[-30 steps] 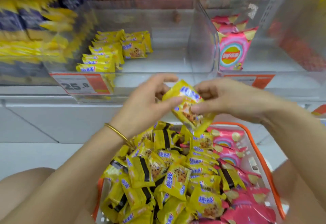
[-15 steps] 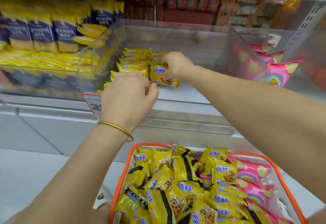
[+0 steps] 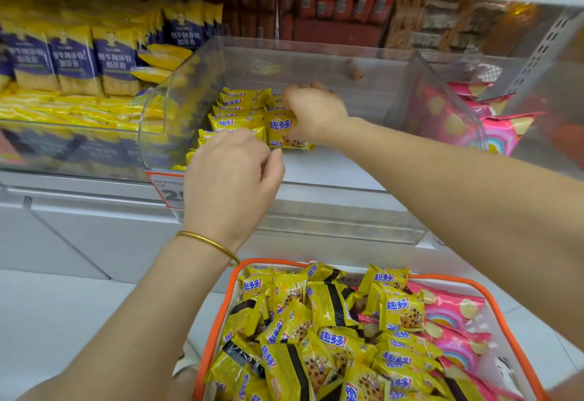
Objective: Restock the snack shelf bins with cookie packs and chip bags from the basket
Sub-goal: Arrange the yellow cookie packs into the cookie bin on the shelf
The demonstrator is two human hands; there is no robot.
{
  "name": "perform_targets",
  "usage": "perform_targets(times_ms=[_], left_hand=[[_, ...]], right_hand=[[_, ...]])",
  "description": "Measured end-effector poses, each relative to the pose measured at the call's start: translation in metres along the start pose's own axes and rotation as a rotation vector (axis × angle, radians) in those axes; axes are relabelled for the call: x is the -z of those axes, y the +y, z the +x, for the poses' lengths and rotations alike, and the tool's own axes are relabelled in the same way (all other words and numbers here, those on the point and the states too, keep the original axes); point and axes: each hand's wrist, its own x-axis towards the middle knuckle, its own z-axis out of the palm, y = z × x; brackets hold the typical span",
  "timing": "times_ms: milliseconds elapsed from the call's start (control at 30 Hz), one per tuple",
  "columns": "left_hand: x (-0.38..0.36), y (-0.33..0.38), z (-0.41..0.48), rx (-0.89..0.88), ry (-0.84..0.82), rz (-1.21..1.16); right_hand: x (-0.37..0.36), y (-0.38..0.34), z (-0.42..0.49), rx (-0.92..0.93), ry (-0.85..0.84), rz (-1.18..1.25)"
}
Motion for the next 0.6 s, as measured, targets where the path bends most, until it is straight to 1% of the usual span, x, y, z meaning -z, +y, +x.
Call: perform_targets(times_ms=[100,167,233,300,333,367,400,500,533,600], left_hand=[[0.005,0.003,-0.003,-0.06,0.086,-0.014],[0.013,0.015,-0.008,-0.104,0.116,-0.059],[0.02,0.032,-0.016,-0.144,0.106,-0.133],[0.021,0.05,-0.03,-0.17,0.03,-0.165],[0.018,0.058,-0.039,-0.174,-0.039,-0.163],[0.014,0.064,-0.048,-0.176,-0.126,-0.155],[0.009,0.069,-0.057,-0.179,-0.222,-0.145],[-0.007,0.081,-0.077,-0.174,-0.457,-0.147],[-0.011,0.084,-0.081,-0.164,-0.509,-0.159],[-0.02,0.089,-0.086,-0.144,-0.579,-0.167]], right_hand=[[0.023,0.0,-0.016,-0.004,0.027,0.1],[0.048,0.004,-0.041,0.012,0.111,0.201],[0.076,0.008,-0.088,0.056,0.213,0.331],[0.093,0.011,-0.149,0.113,0.222,0.503],[0.092,0.013,-0.178,0.118,0.169,0.576],[0.081,0.017,-0.202,0.094,0.07,0.623],[0.062,0.022,-0.222,0.049,-0.076,0.62],[-0.011,0.037,-0.262,-0.032,-0.562,0.36],[-0.035,0.044,-0.27,-0.07,-0.659,0.303],[-0.067,0.057,-0.282,-0.126,-0.732,0.259]])
